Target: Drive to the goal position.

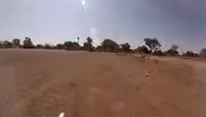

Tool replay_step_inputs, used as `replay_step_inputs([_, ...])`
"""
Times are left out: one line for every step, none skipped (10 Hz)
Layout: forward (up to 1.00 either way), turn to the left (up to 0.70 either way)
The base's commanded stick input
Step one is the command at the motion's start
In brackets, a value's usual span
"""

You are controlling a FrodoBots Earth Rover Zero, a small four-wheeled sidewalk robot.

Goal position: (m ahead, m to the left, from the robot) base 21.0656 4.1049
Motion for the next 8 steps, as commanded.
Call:
replay_step_inputs([0.7,0.0])
replay_step_inputs([0.7,0.0])
replay_step_inputs([0.7,0.0])
replay_step_inputs([0.7,0.0])
replay_step_inputs([0.7,0.0])
replay_step_inputs([0.7,0.0])
replay_step_inputs([0.7,0.0])
replay_step_inputs([0.7,0.0])
